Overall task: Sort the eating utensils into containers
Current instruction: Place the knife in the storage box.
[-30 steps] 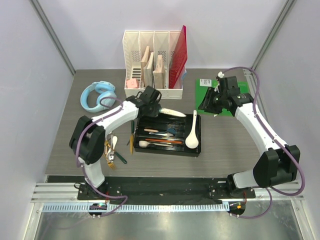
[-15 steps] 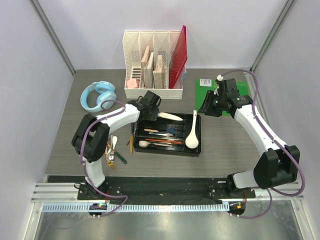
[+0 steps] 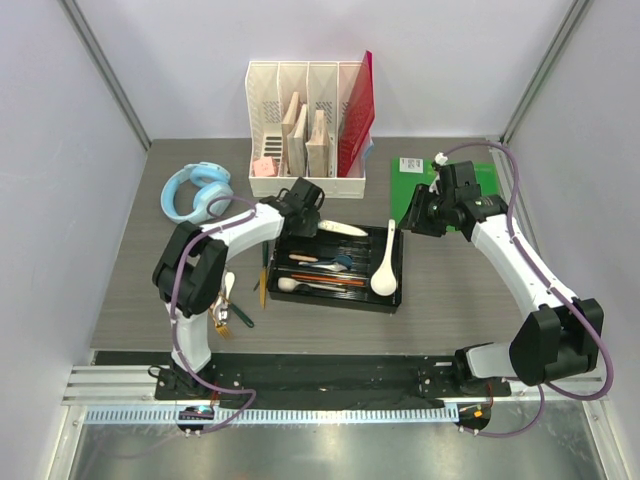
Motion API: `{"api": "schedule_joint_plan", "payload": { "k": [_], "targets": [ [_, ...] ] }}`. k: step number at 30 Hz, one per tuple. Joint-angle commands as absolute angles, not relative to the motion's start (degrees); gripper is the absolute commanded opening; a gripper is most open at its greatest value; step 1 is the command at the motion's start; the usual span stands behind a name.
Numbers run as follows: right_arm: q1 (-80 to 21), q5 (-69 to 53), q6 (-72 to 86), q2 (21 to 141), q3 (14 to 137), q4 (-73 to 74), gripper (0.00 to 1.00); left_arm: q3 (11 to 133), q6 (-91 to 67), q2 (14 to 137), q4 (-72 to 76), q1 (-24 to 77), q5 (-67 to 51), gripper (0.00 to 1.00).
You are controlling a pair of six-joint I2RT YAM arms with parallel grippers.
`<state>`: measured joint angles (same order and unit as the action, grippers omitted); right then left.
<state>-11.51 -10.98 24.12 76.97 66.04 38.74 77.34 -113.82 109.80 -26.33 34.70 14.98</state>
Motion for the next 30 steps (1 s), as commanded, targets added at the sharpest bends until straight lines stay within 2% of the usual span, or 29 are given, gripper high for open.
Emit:
{"api": "schedule_joint_plan", "payload": {
  "k": [1, 12, 17, 19, 22, 30],
  "targets": [
    [-11.34, -10.9, 23.55, 75.76, 65.92, 37.36, 0.44, 79.37, -116.28, 111.09, -23.29, 34.1, 15.47, 0.01],
    [-11.34, -11.25, 24.26, 76.11, 65.22, 36.83, 0.44, 78.49, -115.14, 109.78, -24.08, 34.1, 13.62, 0.14],
    [-11.34, -14.31, 25.49, 76.9, 65.21, 35.69, 0.44, 76.64, -114.35, 109.42, -19.87, 33.66, 10.47, 0.19],
    [-11.34, -15.29, 26.1, 77.17, 65.56, 35.07, 0.44, 76.64, -114.08, 109.16, -19.95, 33.49, 10.11, 0.23],
    [-11.34, -15.47, 26.45, 77.17, 65.48, 34.89, 0.44, 78.3, -113.64, 108.81, -23.28, 33.49, 10.55, 0.38],
    [-11.34, -15.47, 26.89, 76.64, 64.78, 34.89, 0.43, 77.0, -112.76, 106.88, -24.17, 33.4, 10.37, 0.38]
  ]
}}
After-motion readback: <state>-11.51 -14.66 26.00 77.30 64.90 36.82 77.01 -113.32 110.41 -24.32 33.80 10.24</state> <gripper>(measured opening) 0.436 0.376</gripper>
